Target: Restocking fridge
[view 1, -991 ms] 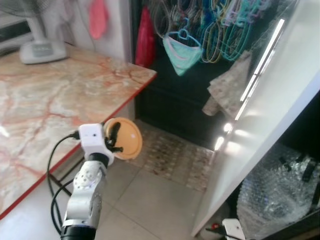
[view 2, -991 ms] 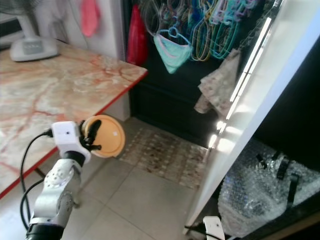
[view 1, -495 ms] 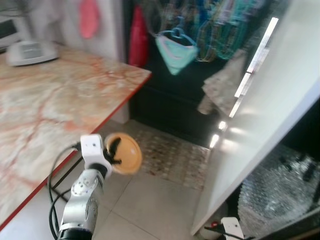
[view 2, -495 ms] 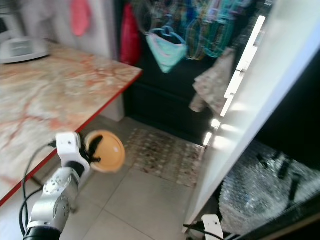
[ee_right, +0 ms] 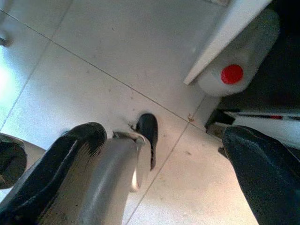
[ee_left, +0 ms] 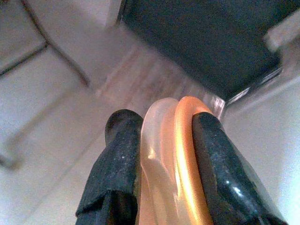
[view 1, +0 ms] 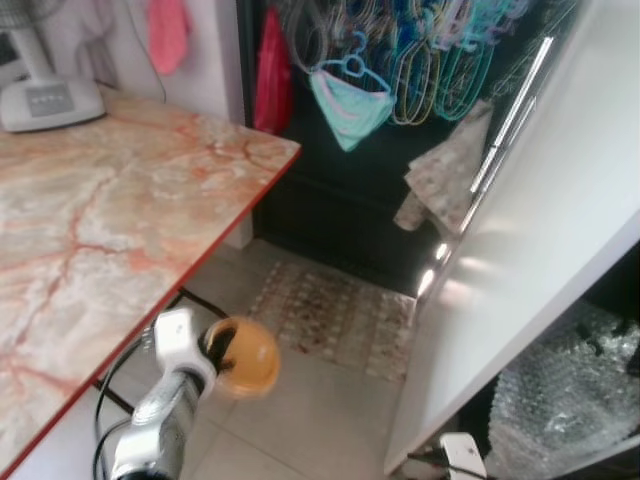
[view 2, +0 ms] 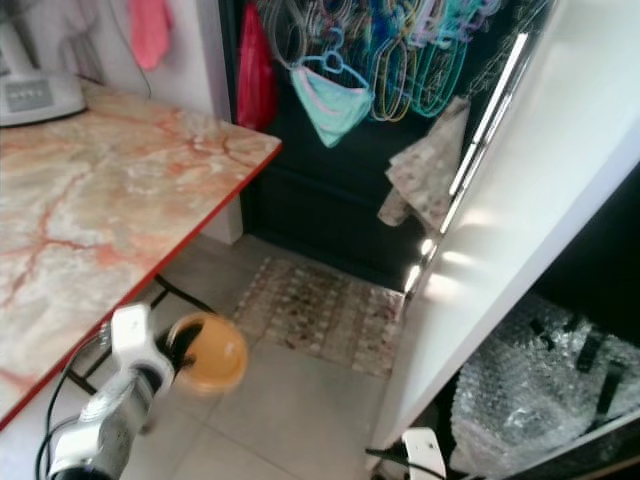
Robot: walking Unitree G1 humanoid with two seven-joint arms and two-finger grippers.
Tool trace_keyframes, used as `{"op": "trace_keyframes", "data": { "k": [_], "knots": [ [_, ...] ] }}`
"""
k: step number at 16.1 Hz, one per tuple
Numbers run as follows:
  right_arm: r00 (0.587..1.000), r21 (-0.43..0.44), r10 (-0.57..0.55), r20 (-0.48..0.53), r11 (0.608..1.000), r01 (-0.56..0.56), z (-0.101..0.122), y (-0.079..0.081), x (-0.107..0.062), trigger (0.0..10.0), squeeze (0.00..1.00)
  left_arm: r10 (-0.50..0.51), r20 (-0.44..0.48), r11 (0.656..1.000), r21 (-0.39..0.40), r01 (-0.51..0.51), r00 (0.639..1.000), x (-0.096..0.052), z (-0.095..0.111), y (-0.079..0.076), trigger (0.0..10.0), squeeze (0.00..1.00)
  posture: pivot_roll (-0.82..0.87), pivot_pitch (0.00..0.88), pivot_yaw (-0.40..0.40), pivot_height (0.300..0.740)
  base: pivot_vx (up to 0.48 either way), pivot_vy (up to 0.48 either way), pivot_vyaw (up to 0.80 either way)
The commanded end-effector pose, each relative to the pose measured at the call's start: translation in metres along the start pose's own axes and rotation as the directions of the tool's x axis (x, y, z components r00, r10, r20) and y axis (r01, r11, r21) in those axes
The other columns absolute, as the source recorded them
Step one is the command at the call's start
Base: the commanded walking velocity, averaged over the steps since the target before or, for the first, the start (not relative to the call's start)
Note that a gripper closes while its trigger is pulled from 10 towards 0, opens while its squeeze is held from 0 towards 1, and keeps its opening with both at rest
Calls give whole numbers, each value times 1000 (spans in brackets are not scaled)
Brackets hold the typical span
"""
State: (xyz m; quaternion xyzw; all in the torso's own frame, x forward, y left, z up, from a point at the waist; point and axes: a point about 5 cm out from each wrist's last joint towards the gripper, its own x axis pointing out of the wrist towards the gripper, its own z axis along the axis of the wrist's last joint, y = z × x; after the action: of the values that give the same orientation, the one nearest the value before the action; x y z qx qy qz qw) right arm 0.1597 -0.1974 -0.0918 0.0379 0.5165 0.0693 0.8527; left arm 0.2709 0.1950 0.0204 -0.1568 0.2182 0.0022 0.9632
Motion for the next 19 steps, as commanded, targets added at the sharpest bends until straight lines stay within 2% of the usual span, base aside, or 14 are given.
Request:
{"op": "trace_keyframes", "data": {
  "k": [1, 3, 4, 6, 7, 8, 10, 12, 14, 19],
  "knots": [
    [1000, -2, -3, -18, 1000, 3, -5, -1, -1, 10000, 0, -3, -114, 998, -62, -4, 994, 0, -29, 7, 10000, 0, 105, 0, -47, 740, 0, 0, 0],
    [1000, 3, -6, -17, 1000, 6, -4, -2, -1, 10000, 0, 25, -203, 995, -86, -44, 979, -5, -53, 16, 10000, 0, 104, 0, -47, 740, 0, 0, 0],
    [1000, 3, -7, -18, 1000, 7, -4, -2, -1, 10000, 0, 51, -263, 993, -93, -78, 963, -9, -68, 22, 10000, 0, 105, 0, -48, 740, 0, 0, -800],
    [1000, 1, -6, -19, 1000, 6, -4, -2, -1, 10000, 0, 124, -325, 982, -97, -164, 937, -18, -86, 33, 10000, 0, 106, 0, -50, 740, 0, 0, -800],
    [1000, 2, -7, -16, 1000, 7, -4, -2, -1, 10000, 0, 230, -350, 950, -124, -288, 908, -29, -98, 47, 10000, 0, 98, 0, -49, 740, 0, 0, -800],
    [1000, 2, -10, -13, 1000, 10, -3, -3, -1, 10000, 0, 286, -349, 926, -141, -351, 893, -33, -101, 54, 10000, 0, 98, 0, -50, 740, 0, 0, -800],
    [1000, 1, -22, -11, 1000, 22, -3, -4, -1, 10000, 0, 386, -339, 846, -241, -476, 858, -44, -109, 68, 10000, 0, 98, 0, -51, 740, 0, 0, -800],
    [1000, 16, -25, -2, 1000, 25, -3, -4, -1, 10000, 0, 449, -321, 794, -286, -537, 834, -49, -109, 76, 10000, 0, 95, 0, -51, 740, 0, 0, -800],
    [999, 13, -32, 4, 999, 32, -3, -5, -2, 10000, 0, 483, -303, 753, -336, -566, 822, -50, -109, 79, 10000, 0, 96, 0, -51, 740, 0, 0, 0],
    [999, 16, -38, 7, 999, 37, -3, -4, -1, 10000, 0, 474, -311, 754, -340, -562, 824, -48, -110, 76, 10000, 0, 93, 0, -47, 740, 0, 0, 0]
  ]
}}
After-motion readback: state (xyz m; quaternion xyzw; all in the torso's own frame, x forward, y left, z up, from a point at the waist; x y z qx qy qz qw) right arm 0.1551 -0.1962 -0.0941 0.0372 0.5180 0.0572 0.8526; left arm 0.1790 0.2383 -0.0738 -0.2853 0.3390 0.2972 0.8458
